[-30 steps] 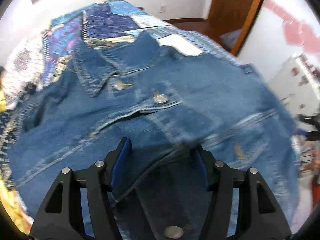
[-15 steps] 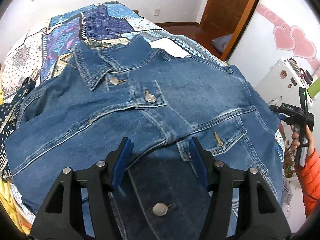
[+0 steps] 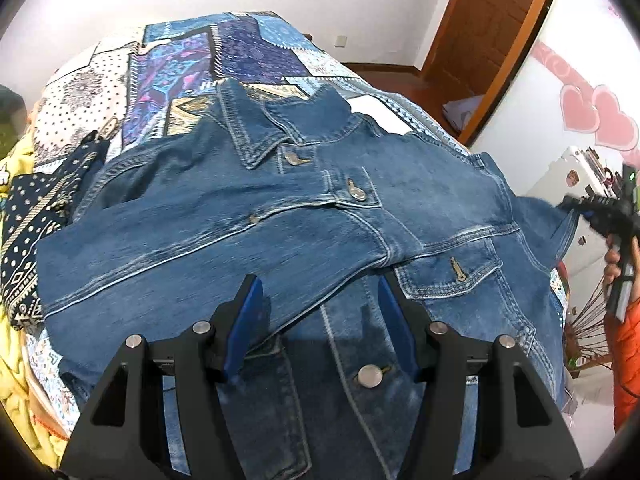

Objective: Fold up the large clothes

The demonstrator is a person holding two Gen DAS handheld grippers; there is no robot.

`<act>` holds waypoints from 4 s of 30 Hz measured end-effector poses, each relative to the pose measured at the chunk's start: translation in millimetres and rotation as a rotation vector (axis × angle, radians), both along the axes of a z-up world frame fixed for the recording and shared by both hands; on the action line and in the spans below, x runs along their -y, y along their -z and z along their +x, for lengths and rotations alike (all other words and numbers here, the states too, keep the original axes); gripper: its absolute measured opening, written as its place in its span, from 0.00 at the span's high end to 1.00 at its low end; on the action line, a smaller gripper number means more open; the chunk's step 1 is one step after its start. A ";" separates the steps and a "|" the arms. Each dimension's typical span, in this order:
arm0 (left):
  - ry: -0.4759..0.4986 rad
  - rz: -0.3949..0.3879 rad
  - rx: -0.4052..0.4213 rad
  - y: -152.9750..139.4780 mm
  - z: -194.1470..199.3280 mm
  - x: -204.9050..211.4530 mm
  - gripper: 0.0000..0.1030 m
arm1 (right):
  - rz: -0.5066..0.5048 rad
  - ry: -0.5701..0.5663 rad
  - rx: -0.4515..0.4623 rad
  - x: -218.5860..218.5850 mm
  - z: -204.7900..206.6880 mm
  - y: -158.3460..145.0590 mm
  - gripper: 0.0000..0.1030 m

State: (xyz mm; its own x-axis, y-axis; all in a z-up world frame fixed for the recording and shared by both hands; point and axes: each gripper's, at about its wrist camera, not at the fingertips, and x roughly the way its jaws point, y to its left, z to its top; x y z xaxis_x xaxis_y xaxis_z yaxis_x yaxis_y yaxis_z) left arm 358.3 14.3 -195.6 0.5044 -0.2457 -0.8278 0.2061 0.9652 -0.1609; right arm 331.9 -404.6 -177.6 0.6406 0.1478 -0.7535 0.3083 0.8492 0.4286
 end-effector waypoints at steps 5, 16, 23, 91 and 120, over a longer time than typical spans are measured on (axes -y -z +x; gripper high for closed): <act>-0.023 -0.028 0.024 -7.6 -12.0 -16.8 0.43 | -0.076 -0.112 0.143 -47.9 6.7 -60.4 0.92; -0.104 -0.082 0.080 -24.5 -38.7 -67.1 0.43 | -0.104 -0.462 0.340 -205.1 15.9 -135.8 0.93; -0.157 -0.103 0.078 -22.1 -58.1 -100.5 0.43 | -0.130 -0.674 0.221 -304.4 21.4 -84.2 0.93; 0.318 0.263 -0.018 45.7 93.1 174.3 0.52 | -0.152 -0.507 -0.106 -155.1 -2.9 21.2 0.52; -0.026 0.006 0.552 -174.0 34.5 9.7 0.90 | -0.221 -0.531 -0.085 -196.7 -5.0 6.9 0.52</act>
State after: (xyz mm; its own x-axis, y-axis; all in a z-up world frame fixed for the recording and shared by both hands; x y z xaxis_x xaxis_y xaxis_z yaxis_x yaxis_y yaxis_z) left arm 392.7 4.6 -21.6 0.8698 -0.2233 -0.4400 0.2344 0.9717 -0.0299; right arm 326.9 -208.0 -184.6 0.4578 0.2660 -0.8483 -0.1586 0.9633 0.2164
